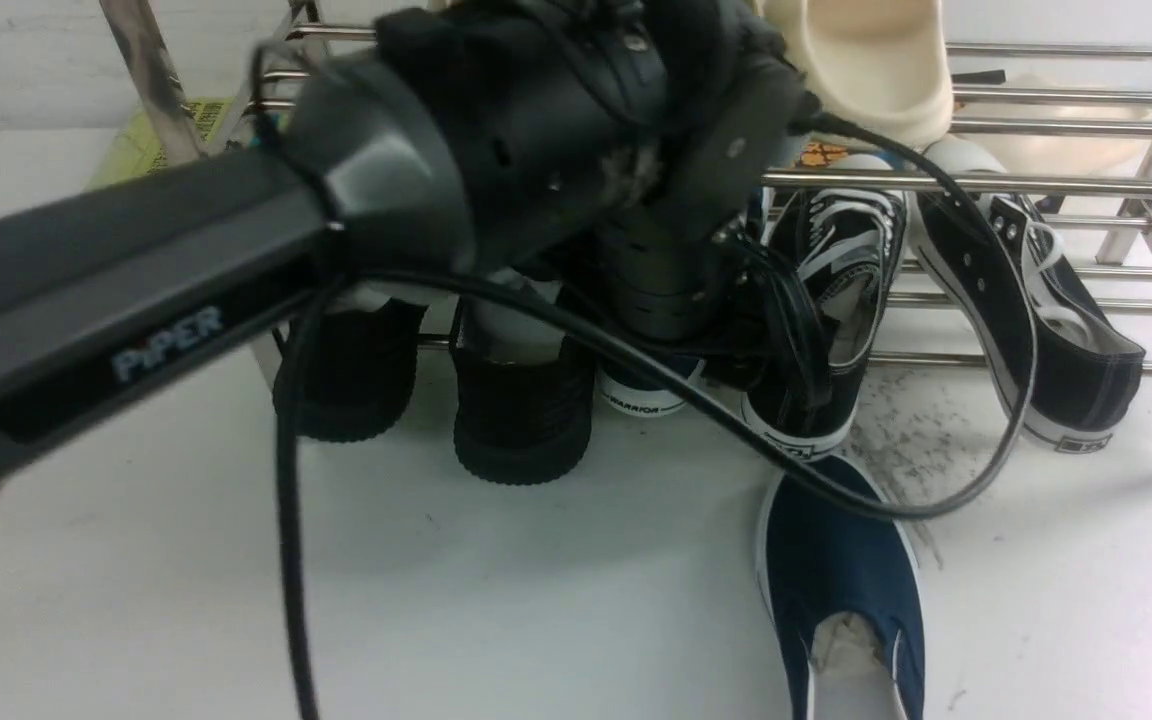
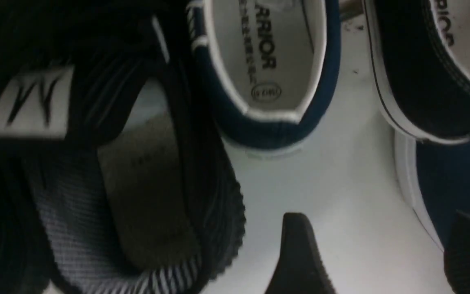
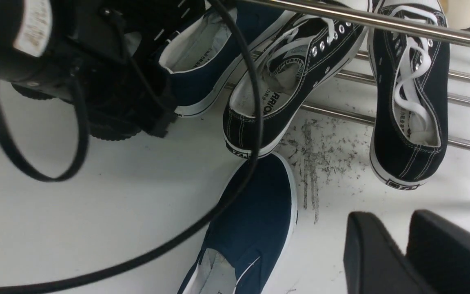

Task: Take the shoes off the shelf with your hand on the white table.
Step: 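Grasp a shoe standing on the lower shelf of the shoe rack with the left gripper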

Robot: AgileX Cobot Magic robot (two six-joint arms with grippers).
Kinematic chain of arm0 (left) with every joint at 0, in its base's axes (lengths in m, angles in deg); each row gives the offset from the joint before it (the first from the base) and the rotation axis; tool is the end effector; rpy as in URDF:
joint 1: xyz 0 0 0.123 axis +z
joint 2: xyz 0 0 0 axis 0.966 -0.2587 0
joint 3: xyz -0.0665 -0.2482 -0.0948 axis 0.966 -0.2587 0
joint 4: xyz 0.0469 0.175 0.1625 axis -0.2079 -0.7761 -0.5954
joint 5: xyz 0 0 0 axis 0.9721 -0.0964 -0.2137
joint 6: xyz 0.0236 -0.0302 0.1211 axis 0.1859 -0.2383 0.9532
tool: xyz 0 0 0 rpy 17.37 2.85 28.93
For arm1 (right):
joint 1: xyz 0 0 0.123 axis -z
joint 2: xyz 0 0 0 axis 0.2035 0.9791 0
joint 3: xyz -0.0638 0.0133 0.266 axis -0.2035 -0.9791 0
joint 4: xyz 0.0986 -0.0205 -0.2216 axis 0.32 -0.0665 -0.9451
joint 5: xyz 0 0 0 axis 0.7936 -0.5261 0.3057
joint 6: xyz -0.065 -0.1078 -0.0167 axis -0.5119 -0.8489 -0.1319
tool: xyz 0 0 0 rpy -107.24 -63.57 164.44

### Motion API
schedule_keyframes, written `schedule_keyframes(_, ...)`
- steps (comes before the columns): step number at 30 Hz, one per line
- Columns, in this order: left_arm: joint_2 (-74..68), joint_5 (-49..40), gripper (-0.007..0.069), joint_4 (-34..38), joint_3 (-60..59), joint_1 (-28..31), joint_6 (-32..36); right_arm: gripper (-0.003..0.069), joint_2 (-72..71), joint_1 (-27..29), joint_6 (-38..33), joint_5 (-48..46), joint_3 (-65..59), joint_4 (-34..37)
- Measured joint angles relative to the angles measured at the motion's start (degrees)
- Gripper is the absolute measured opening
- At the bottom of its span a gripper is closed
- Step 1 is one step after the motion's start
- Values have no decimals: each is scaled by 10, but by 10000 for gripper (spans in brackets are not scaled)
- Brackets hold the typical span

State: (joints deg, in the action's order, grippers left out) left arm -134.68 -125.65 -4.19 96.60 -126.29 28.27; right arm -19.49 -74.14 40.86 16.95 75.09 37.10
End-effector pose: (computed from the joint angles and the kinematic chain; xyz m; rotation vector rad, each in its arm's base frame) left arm 0.2890 -0.3011 0.2827 0.6731 2.4665 -0.0551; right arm 0.1217 0.0938 0.3921 -0.2419 2.2366 0.3085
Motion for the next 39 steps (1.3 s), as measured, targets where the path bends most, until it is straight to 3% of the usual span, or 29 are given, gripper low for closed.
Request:
schedule_keyframes(9, -43, 14, 482, -77, 24, -3, 21, 180, 0, 0, 0, 0, 0, -1)
schedule_keyframes(22, -72, 56, 392, -100, 24, -3, 164, 202, 0, 0, 0, 0, 0, -1)
schedule_keyframes(34, -116, 39, 384, -146, 29, -3, 171, 217, 0, 0, 0, 0, 0, -1)
schedule_keyframes(39, -120, 38, 288, -157, 29, -6, 171, 218, 0, 0, 0, 0, 0, -1)
